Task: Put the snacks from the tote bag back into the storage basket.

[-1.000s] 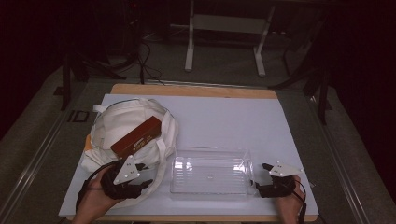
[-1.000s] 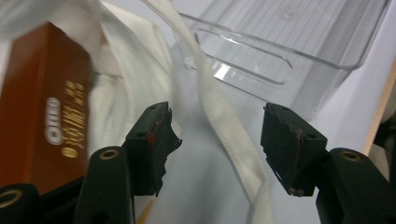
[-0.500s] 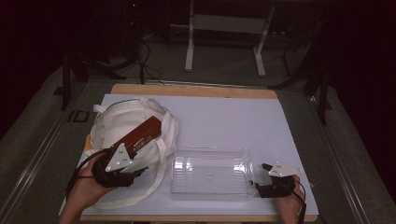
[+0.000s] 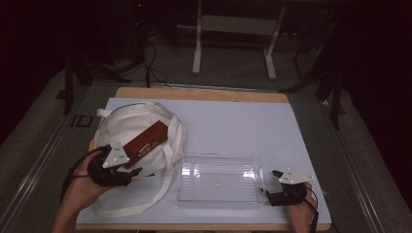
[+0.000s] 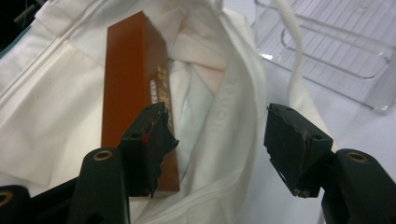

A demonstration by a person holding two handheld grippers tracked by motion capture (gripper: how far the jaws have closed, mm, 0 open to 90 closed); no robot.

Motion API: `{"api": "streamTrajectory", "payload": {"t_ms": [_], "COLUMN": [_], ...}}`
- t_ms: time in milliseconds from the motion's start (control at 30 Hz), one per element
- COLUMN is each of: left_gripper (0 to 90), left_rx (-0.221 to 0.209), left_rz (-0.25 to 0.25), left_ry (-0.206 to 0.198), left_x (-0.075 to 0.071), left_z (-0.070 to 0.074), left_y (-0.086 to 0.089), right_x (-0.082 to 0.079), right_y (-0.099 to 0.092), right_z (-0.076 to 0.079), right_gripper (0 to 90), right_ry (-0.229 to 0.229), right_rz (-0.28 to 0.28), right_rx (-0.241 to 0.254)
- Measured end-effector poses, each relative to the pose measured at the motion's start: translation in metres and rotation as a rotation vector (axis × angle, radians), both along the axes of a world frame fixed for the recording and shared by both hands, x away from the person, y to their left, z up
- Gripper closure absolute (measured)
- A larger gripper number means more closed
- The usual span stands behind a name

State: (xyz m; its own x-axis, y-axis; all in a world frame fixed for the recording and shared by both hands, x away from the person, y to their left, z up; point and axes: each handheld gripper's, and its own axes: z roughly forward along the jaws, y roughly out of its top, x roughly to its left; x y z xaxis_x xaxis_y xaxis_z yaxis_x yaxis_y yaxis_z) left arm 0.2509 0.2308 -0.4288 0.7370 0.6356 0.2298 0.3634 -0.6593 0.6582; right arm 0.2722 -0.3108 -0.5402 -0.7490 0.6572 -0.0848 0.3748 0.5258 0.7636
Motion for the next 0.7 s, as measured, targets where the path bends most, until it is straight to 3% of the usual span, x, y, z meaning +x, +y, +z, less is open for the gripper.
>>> {"api": "streamTrajectory", "payload": {"t_ms": [700], "left_gripper": [39.0], "left_rx": [-0.03], "left_rz": [0.053], "left_ry": [0.062], "left_x": [0.024], "left_z": [-0.004], "left_y": [0.018], "right_x": [-0.001], "right_y": [0.0], "right_z": [0.0], "right_gripper": [15.0], "right_ry": [-0.002], "right_rz": [0.005], "right_rx": [-0.002]}}
